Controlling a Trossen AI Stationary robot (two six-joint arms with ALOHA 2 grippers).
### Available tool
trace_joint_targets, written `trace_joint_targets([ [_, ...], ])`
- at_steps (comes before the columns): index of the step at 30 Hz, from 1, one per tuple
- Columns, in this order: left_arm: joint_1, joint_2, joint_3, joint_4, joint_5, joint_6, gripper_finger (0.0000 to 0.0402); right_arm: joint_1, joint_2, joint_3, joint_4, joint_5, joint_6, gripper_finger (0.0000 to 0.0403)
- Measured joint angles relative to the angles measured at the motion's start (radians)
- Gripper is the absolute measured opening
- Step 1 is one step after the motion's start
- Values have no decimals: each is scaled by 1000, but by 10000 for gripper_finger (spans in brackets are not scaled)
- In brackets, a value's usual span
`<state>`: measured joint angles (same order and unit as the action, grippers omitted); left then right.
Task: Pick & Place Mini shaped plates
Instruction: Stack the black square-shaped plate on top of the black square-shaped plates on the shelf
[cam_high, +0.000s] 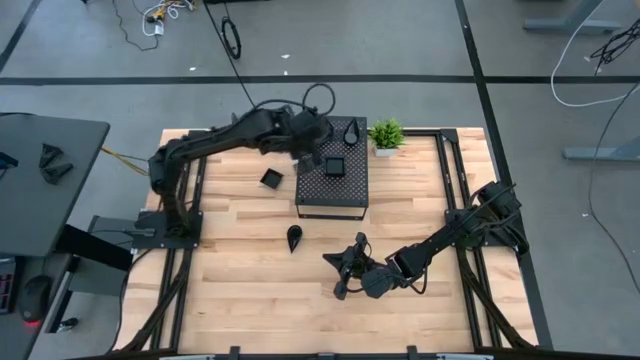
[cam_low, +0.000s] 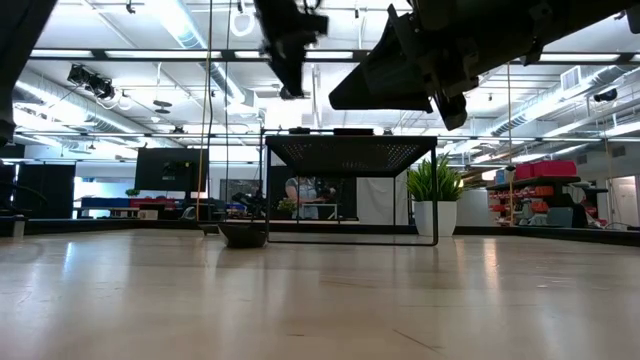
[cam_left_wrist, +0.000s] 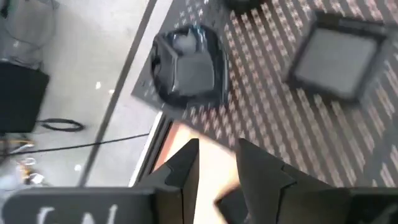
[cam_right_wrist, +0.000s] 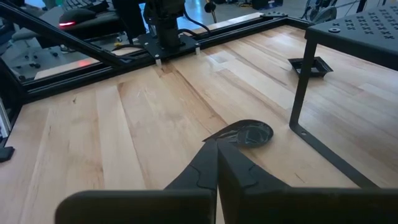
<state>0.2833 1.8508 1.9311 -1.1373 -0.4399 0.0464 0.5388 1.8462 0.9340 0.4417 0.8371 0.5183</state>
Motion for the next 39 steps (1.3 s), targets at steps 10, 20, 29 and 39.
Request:
trace_joint_targets([
  [10, -132, -307, -215, -104, -46, -10, 85, 25, 0, 0, 0, 0, 8, 4],
  [20, -230, -702, -923, 242, -11, -68, 80, 139, 0, 0, 1, 85, -29, 4],
  [29, -174, -708, -1368, 754, -13, 184, 80, 121, 0, 0, 11, 141, -30, 4],
  [39, 79, -570, -1398, 956, 291, 410, 137, 6, 0, 0, 33, 68, -31, 4],
])
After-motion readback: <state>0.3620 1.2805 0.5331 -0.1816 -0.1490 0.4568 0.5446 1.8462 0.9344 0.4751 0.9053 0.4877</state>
